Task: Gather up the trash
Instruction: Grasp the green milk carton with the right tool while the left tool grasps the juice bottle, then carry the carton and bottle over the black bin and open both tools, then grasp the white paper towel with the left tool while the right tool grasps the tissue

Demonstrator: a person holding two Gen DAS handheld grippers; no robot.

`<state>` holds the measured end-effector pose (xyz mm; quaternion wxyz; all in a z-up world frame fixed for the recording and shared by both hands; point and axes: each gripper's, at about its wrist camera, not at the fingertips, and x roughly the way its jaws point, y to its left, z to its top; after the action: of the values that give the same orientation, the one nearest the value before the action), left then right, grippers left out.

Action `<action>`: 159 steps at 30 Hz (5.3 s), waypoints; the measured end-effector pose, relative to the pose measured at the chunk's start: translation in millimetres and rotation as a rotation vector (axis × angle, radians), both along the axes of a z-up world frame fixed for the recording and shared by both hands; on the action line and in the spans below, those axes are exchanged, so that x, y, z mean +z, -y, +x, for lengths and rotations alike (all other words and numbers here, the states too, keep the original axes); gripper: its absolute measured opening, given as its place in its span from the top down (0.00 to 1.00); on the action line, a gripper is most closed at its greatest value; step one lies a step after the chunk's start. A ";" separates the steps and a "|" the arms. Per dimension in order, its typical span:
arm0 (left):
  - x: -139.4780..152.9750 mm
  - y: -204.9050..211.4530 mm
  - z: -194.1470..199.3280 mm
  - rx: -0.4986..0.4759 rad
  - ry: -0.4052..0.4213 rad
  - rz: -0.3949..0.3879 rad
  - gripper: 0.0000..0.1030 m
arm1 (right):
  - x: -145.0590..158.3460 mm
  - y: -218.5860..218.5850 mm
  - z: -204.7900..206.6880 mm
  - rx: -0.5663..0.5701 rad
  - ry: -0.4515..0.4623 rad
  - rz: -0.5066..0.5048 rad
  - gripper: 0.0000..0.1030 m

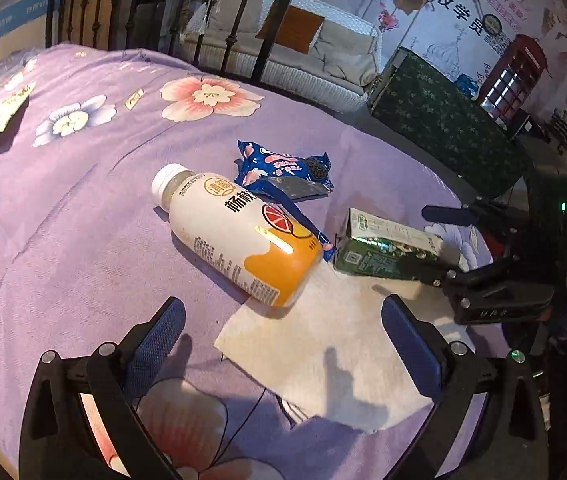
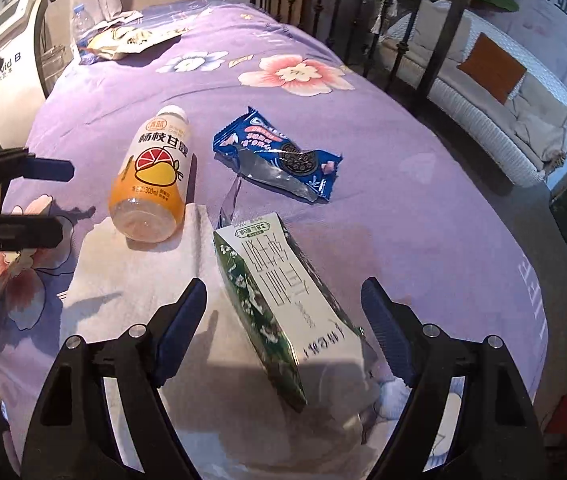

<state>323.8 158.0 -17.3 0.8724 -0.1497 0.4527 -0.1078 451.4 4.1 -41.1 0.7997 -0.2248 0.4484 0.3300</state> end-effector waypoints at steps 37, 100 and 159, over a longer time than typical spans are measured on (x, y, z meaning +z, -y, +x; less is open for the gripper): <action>34.8 -10.9 -26.9 0.071 0.096 -0.157 0.34 | 65.0 83.8 -59.5 -0.214 0.162 0.392 0.51; -7.4 332.4 -210.0 -0.620 0.206 -0.151 0.34 | -93.9 413.4 -304.1 -1.103 -0.062 0.088 0.51; 10.4 282.3 -222.0 -0.553 0.356 0.127 0.06 | 0.0 339.2 -339.5 -0.944 0.255 0.431 0.32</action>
<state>101.8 -124.2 -6.9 0.8830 0.0548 0.3225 -0.3366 111.8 -335.1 -41.1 0.9374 0.1322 0.3220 -0.0109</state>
